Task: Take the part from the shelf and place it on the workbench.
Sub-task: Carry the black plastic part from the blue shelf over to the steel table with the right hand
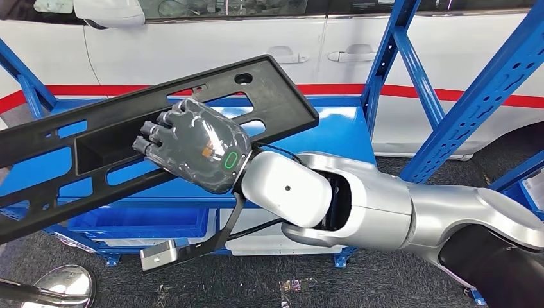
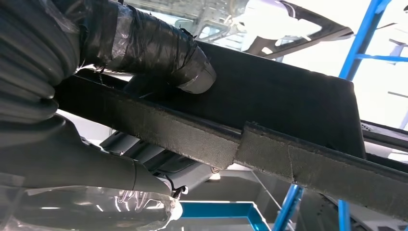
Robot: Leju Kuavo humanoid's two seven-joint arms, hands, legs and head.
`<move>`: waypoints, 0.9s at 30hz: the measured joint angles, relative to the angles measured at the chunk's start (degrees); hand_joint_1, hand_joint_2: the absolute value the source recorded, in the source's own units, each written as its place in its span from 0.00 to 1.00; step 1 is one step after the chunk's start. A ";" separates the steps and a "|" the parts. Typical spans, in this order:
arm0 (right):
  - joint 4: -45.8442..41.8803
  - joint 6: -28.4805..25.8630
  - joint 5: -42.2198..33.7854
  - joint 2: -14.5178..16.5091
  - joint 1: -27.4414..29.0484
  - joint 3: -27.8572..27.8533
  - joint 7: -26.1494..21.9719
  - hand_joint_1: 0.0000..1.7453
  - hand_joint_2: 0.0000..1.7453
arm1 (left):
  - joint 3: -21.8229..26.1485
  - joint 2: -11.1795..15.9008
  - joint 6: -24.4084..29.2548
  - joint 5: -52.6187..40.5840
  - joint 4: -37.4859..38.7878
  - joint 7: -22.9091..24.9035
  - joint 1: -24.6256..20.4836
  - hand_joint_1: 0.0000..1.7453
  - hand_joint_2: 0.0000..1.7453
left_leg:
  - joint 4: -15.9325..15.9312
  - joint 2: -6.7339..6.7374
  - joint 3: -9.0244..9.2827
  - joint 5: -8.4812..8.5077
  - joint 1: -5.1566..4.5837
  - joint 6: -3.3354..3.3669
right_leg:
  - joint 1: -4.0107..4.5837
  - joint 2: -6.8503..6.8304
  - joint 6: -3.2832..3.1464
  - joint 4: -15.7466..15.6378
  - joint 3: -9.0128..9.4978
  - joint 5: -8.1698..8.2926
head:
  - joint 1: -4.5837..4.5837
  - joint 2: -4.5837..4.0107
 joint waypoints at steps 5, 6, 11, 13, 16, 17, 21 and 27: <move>-0.42 -0.02 0.00 -0.19 0.16 0.14 -0.05 1.00 1.00 | 0.00 0.15 -0.29 -0.26 0.00 0.13 -0.01 0.00 1.00 | 0.00 0.00 0.00 0.00 0.00 0.00 | 0.00 0.00 0.00 0.00 0.00 0.00 | 0.01 0.00; -0.52 -0.04 0.01 -0.23 0.22 0.15 -0.05 1.00 1.00 | 0.00 0.19 -0.40 -0.34 0.00 0.27 -0.01 0.00 1.00 | 0.00 0.00 0.00 0.00 0.00 0.00 | 0.00 0.00 0.00 0.00 0.00 0.00 | 0.01 0.00; -1.05 -0.10 0.00 -0.42 0.54 0.15 -0.05 1.00 1.00 | 0.00 0.35 -0.56 -0.42 0.00 0.57 -0.01 0.00 1.00 | 0.00 0.00 0.00 0.00 0.00 0.00 | 0.00 0.00 0.00 0.00 0.00 0.00 | 0.01 0.00; -1.21 -0.10 0.00 -0.56 0.58 0.15 -0.03 1.00 1.00 | 0.00 0.40 -0.56 -0.36 0.00 0.48 -0.01 0.00 1.00 | 0.00 0.00 0.00 0.00 0.00 0.00 | 0.00 0.00 0.00 0.00 0.00 0.00 | 0.01 0.00; -1.42 -0.09 -0.07 -0.76 0.62 0.14 0.06 1.00 1.00 | 0.01 0.43 -0.56 0.07 0.00 0.13 -0.02 0.00 1.00 | 0.00 0.00 0.00 0.00 0.00 0.00 | 0.00 0.00 0.00 0.00 0.00 0.00 | 0.01 0.00; -1.45 -0.09 -0.13 -0.80 0.65 0.14 0.09 1.00 1.00 | 0.01 0.43 -0.56 0.17 0.00 0.07 -0.02 0.00 1.00 | 0.00 0.00 0.00 0.00 0.00 0.00 | 0.00 0.00 0.00 0.00 0.00 0.00 | 0.01 0.00; -1.49 -0.27 -0.47 -0.99 0.83 0.12 0.28 1.00 1.00 | 0.04 0.42 -0.59 0.31 0.00 0.06 -0.01 0.00 1.00 | 0.00 0.00 0.00 0.00 0.00 0.00 | 0.00 0.00 0.00 0.00 0.00 0.00 | 0.01 0.00; -2.13 -2.80 -1.88 -1.36 2.30 -1.09 1.18 1.00 1.00 | 0.09 0.41 -0.95 0.17 0.00 -0.26 -0.01 0.00 1.00 | 0.00 0.00 0.00 0.00 0.00 0.00 | 0.00 0.00 0.00 0.00 0.00 0.00 | 0.01 0.00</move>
